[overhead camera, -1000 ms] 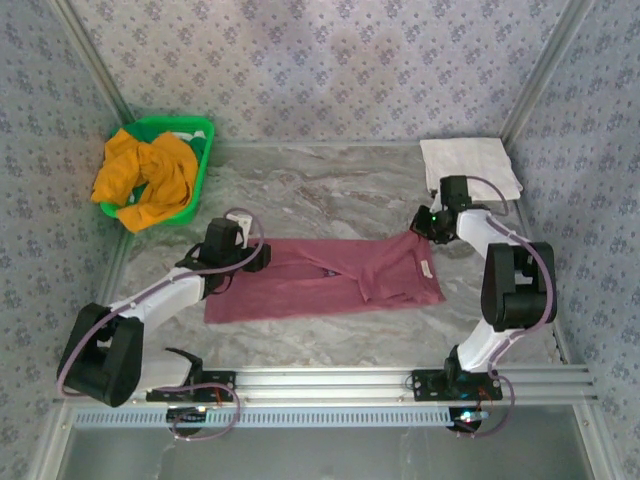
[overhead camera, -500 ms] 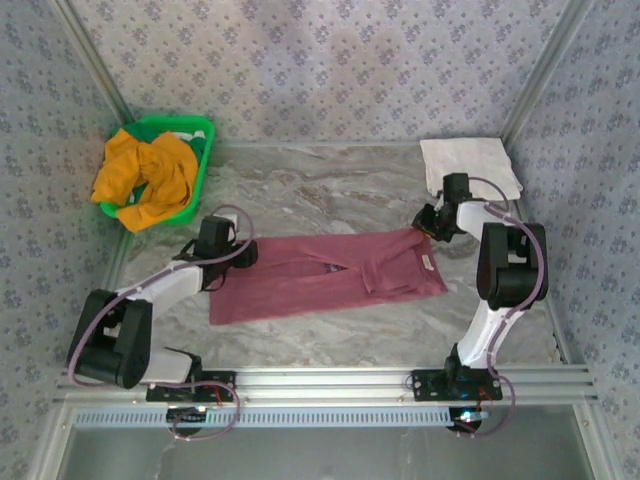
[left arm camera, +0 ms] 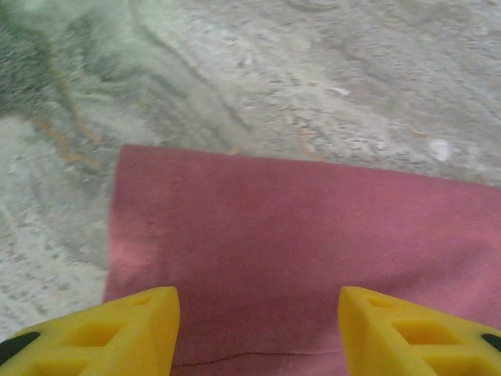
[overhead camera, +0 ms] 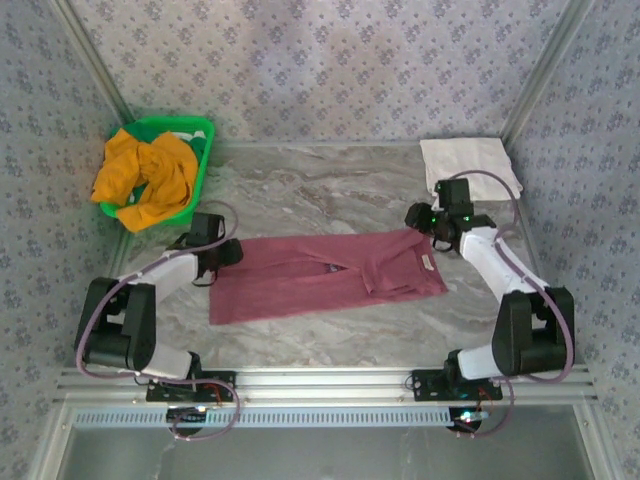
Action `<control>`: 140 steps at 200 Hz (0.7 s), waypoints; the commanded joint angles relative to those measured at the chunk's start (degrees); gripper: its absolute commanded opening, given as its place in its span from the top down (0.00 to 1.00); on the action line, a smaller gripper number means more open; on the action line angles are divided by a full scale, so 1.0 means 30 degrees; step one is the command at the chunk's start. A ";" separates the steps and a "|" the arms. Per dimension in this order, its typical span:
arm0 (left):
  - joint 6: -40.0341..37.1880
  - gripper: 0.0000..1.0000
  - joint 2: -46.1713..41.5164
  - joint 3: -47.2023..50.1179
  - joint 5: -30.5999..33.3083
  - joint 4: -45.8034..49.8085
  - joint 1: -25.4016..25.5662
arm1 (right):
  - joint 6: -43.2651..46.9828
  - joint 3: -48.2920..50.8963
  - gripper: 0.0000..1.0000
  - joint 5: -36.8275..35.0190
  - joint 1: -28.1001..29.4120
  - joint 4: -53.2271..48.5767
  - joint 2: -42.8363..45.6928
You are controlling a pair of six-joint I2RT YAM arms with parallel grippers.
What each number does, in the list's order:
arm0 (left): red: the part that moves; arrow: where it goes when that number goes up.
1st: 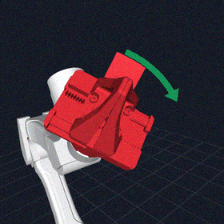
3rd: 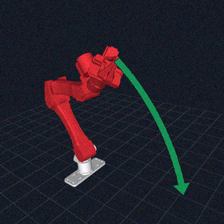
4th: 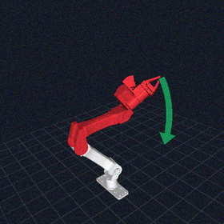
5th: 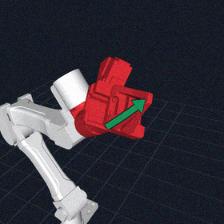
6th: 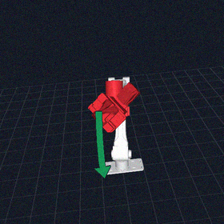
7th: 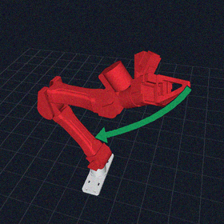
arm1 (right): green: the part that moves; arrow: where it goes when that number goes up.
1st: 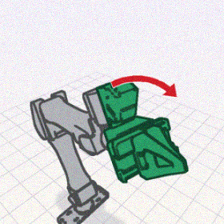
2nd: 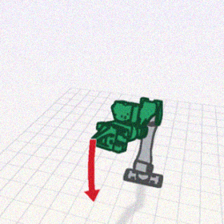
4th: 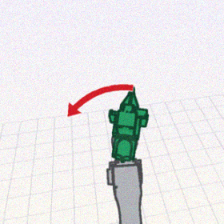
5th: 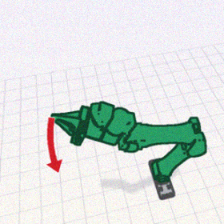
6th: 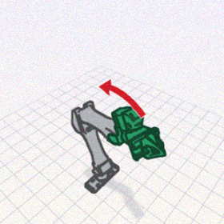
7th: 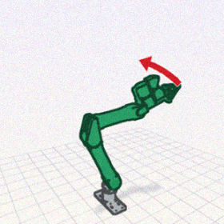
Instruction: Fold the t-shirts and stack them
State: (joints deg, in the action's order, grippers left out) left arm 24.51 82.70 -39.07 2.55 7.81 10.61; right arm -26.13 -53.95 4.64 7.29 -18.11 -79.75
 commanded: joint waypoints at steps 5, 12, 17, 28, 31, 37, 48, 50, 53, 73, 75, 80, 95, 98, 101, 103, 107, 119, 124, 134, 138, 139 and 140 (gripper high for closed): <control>0.1423 0.43 0.0214 -0.0386 0.0705 0.0971 -0.0078 | -0.0137 0.0900 0.47 -0.1463 0.0711 0.0581 0.0071; 0.1467 0.43 0.0322 -0.0259 0.0513 0.0773 -0.0131 | -0.0141 0.0877 0.47 -0.1445 0.0916 0.0686 -0.0010; 0.1468 0.44 0.0460 -0.0197 0.0407 0.0669 -0.0117 | -0.0166 0.0904 0.47 -0.1524 0.1090 0.0726 -0.0066; 0.1439 0.52 0.0836 -0.0215 0.0295 0.0560 -0.0127 | -0.0167 0.0875 0.47 -0.1629 0.1412 0.0841 -0.0229; 0.1439 0.52 0.0939 -0.0237 0.0268 0.0567 -0.0123 | -0.0167 0.0828 0.47 -0.1643 0.1482 0.0864 -0.0321; 0.1439 0.55 0.1236 -0.0317 0.0293 0.0655 -0.0138 | -0.0218 0.0817 0.47 -0.1644 0.1595 0.0864 -0.0448; 0.1381 0.67 0.1601 -0.0420 0.0272 0.0726 -0.0119 | -0.0244 0.0765 0.47 -0.1651 0.1779 0.0952 -0.0619; 0.1395 0.70 0.1655 -0.0445 0.0288 0.0733 -0.0134 | -0.0252 0.0796 0.47 -0.1662 0.1808 0.1022 -0.0653; 0.1422 0.73 0.1726 -0.0474 0.0297 0.0790 -0.0138 | -0.0265 0.0829 0.47 -0.1683 0.1839 0.1070 -0.0700; 0.1352 0.88 0.1655 -0.0908 0.0367 0.1303 -0.0166 | -0.0372 0.0931 0.47 -0.1558 0.1895 0.1355 -0.1007; 0.1351 0.88 0.1610 -0.0955 0.0378 0.1375 -0.0124 | -0.0350 0.0911 0.47 -0.1551 0.1903 0.1372 -0.1028; 0.1300 0.89 0.1483 -0.1056 0.0442 0.1543 -0.0129 | -0.0371 0.0916 0.47 -0.1534 0.1927 0.1405 -0.1133; 0.1133 0.89 0.0977 -0.1342 0.0791 0.2318 -0.0136 | -0.0320 0.0923 0.47 -0.1495 0.1932 0.1474 -0.1336; 0.1085 0.90 0.0857 -0.1385 0.0858 0.2489 -0.0124 | -0.0314 0.0925 0.47 -0.1454 0.1902 0.1507 -0.1382; 0.1025 0.91 0.0729 -0.1438 0.0950 0.2646 -0.0137 | -0.0299 0.0918 0.47 -0.1434 0.1898 0.1519 -0.1410; 0.1005 0.92 0.0661 -0.1461 0.1000 0.2736 -0.0138 | -0.0273 0.0908 0.47 -0.1410 0.1890 0.1530 -0.1415; 0.0932 0.92 0.0524 -0.1518 0.1147 0.2992 -0.0137 | -0.0265 0.0916 0.47 -0.1402 0.1905 0.1552 -0.1457; 0.0756 0.91 0.0106 -0.1718 0.1555 0.3789 -0.0135 | -0.0225 0.0926 0.47 -0.1345 0.1884 0.1670 -0.1492; 0.0638 0.91 -0.0017 -0.1856 0.1682 0.4150 -0.0139 | -0.0226 0.0932 0.47 -0.1304 0.1877 0.1693 -0.1535; 0.0379 0.89 -0.0188 -0.2165 0.2044 0.4983 -0.0033 | -0.0216 0.0950 0.47 -0.1187 0.1820 0.1762 -0.1624; 0.0266 0.87 -0.0236 -0.2298 0.2238 0.5278 0.0018 | -0.0172 0.0962 0.47 -0.1128 0.1791 0.1803 -0.1656; 0.0252 0.87 -0.0234 -0.2343 0.2306 0.5350 0.0042 | -0.0169 0.0977 0.47 -0.1104 0.1775 0.1825 -0.1658; 0.0230 0.87 -0.0247 -0.2379 0.2340 0.5431 0.0040 | -0.0183 0.0985 0.47 -0.1106 0.1768 0.1821 -0.1674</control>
State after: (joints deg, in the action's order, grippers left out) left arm 27.35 84.36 -43.03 5.85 16.47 10.37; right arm -26.20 -51.46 1.23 12.88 -13.82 -83.92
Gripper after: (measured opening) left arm 0.106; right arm 0.527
